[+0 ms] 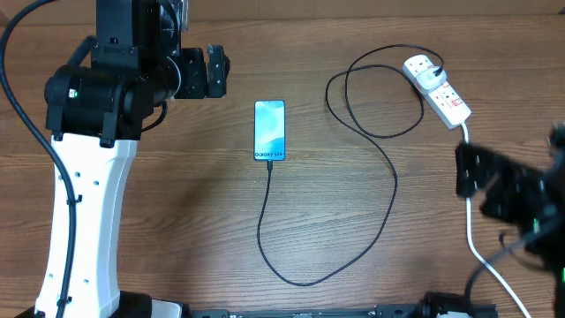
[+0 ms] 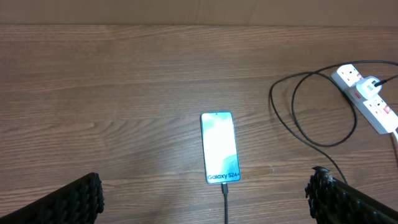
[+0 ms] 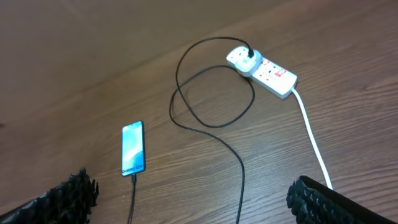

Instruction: Plug charger to phone and switch on socket

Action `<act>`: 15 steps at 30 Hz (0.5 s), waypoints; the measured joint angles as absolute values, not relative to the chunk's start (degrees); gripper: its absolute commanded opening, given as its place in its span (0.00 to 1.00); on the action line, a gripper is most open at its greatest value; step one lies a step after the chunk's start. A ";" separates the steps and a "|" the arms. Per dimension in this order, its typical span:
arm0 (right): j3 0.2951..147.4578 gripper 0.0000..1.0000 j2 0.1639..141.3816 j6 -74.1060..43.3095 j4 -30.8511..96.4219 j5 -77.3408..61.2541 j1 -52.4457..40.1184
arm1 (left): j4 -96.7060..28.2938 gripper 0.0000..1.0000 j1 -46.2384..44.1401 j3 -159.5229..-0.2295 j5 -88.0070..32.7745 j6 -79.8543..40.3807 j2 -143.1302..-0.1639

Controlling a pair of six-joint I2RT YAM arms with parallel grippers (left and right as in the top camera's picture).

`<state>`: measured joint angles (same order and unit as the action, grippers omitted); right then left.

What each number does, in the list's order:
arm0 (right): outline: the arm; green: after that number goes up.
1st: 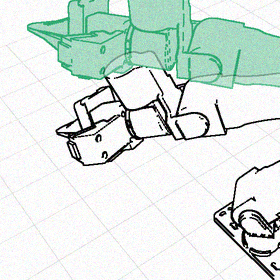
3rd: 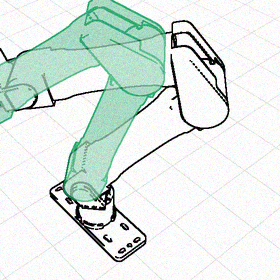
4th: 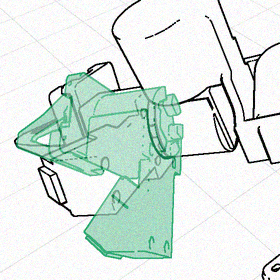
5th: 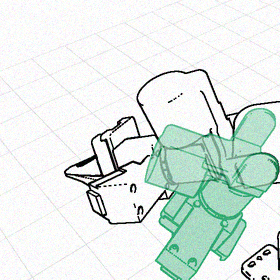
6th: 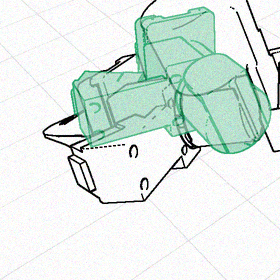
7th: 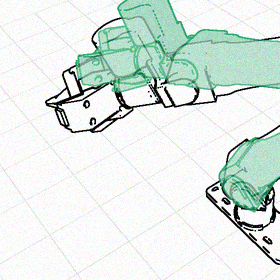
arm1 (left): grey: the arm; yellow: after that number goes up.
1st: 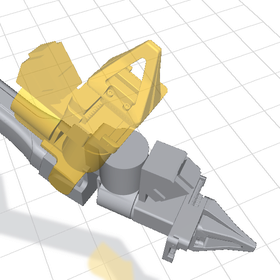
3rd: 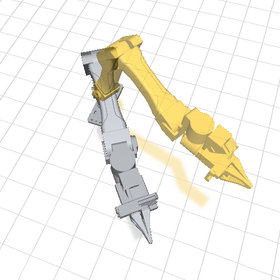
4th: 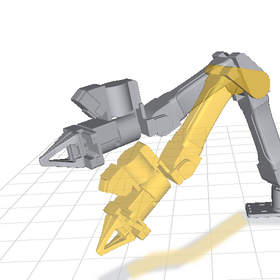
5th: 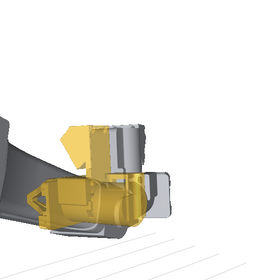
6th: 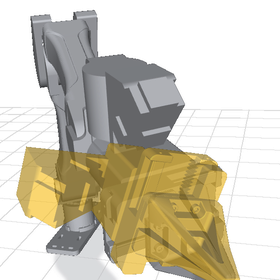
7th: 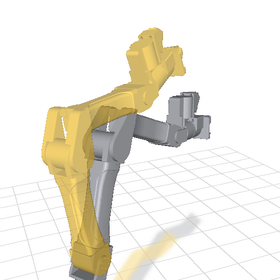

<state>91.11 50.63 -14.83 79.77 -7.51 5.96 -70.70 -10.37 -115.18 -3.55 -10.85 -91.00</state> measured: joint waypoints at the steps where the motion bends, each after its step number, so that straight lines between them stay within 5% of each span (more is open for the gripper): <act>1: 90.45 1.00 49.01 -14.81 79.77 -7.51 5.93 | -70.72 1.00 -10.37 -115.18 -3.57 -10.85 -91.00; 15: 81.12 1.00 40.62 -14.98 89.21 -10.13 5.93 | -70.70 1.00 -10.37 -115.18 -3.55 -10.85 -91.00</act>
<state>81.12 40.62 -14.98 89.21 -10.13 5.93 -70.70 -10.37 -115.18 -3.55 -10.85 -91.00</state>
